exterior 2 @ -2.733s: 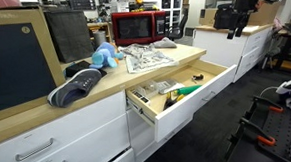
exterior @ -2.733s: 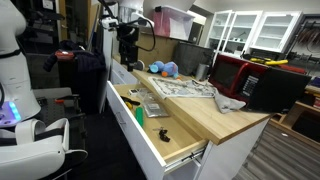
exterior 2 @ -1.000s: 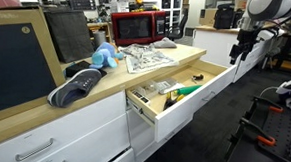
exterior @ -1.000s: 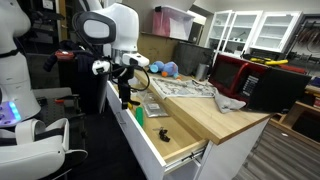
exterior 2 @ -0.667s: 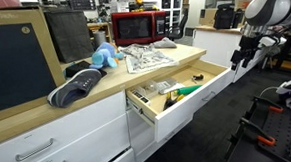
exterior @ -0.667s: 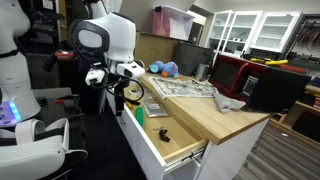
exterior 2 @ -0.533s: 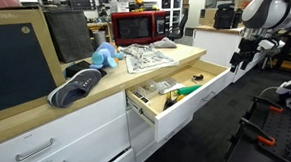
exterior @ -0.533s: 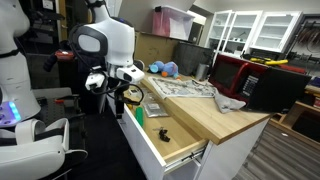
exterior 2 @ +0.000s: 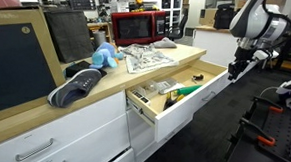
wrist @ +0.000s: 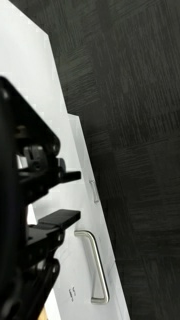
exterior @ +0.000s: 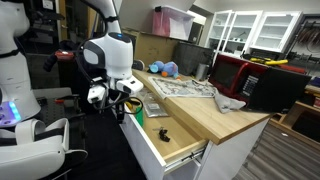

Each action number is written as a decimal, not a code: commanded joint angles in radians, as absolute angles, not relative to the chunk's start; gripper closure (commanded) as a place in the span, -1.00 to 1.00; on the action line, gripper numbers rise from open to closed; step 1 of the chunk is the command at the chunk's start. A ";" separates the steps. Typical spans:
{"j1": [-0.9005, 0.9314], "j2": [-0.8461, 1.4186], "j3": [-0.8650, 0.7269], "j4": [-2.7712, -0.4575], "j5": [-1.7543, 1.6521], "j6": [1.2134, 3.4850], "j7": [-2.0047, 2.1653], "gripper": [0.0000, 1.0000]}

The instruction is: Close the drawer fully

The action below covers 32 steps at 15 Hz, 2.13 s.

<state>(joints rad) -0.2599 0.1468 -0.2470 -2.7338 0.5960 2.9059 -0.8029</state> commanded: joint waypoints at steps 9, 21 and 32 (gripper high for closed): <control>-0.503 0.393 0.160 -2.574 0.973 3.193 -1.221 1.00; -0.906 0.548 0.502 -2.516 0.669 3.459 -1.207 1.00; -0.872 0.646 0.447 -2.344 0.505 3.465 -1.150 1.00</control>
